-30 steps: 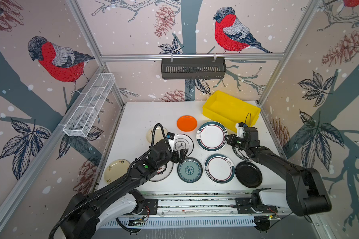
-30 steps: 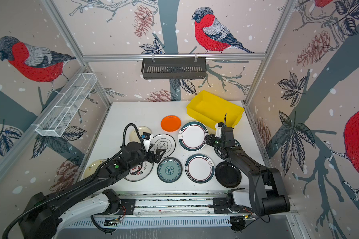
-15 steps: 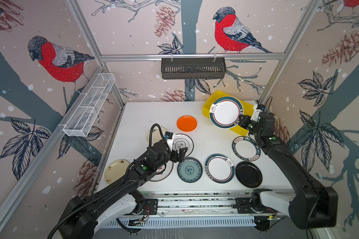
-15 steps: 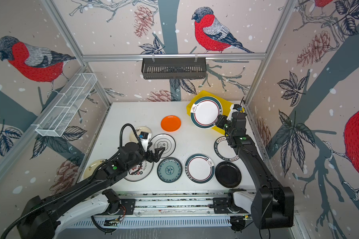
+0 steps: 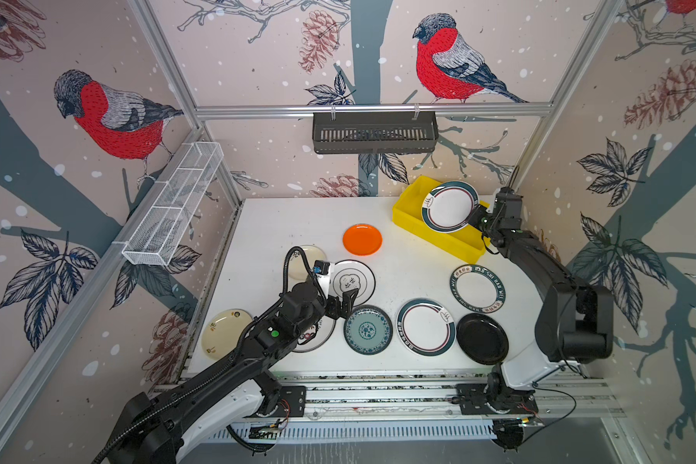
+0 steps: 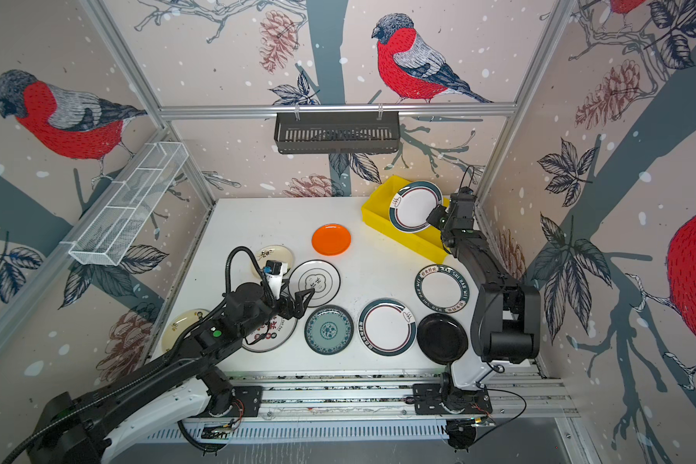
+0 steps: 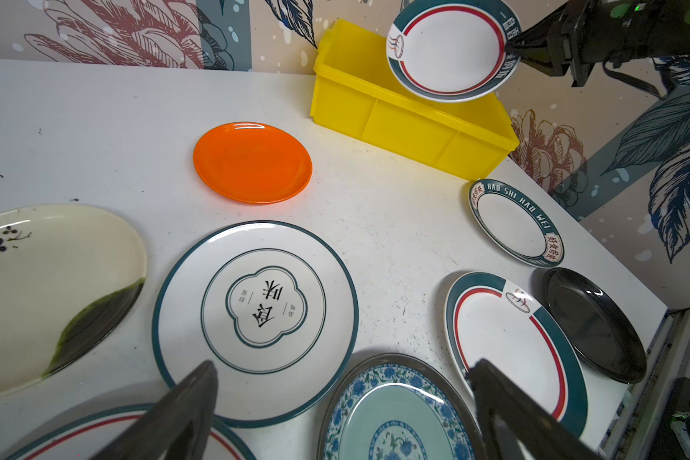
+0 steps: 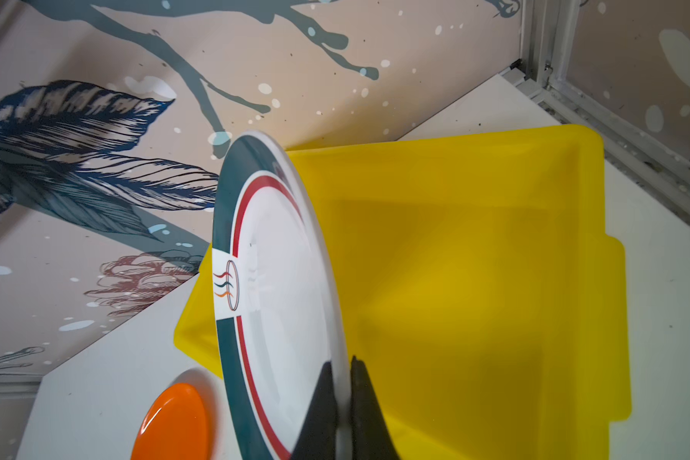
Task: Place the plates into the plastic bin on the countertop
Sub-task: Place the plate in the plastic bin.
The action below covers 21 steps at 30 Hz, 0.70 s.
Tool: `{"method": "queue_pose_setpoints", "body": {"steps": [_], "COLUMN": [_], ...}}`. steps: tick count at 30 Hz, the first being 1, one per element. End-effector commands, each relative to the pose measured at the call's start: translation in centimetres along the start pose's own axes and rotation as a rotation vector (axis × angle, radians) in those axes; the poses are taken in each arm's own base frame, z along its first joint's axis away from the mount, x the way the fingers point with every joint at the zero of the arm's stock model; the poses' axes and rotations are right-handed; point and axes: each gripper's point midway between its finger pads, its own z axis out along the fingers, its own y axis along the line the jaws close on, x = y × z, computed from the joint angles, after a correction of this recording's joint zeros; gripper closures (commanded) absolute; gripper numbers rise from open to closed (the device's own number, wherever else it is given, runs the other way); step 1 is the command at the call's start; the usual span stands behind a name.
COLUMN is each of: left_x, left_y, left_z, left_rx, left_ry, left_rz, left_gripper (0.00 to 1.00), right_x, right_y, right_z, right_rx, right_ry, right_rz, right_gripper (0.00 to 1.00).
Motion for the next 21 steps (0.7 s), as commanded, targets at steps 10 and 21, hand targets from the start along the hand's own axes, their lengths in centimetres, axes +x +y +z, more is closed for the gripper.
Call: {"method": "queue_pose_setpoints", "body": {"steps": [10, 21], "left_x": [0.8, 1.1], "left_y": [1.5, 1.9], "left_z": [-0.4, -0.5], "left_rx": [-0.061, -0.081], "left_ry": [-0.015, -0.01], "left_rz": [0.007, 0.0], "left_gripper": [0.02, 0.02], "right_x": [-0.9, 2.0], "right_y": [-1.4, -1.7], "right_z": [5.3, 11.1], "right_rx": [0.075, 0.088], "right_ry": [0.008, 0.106], "right_rz": [0.01, 0.036], "right_gripper": [1.0, 0.99]}}
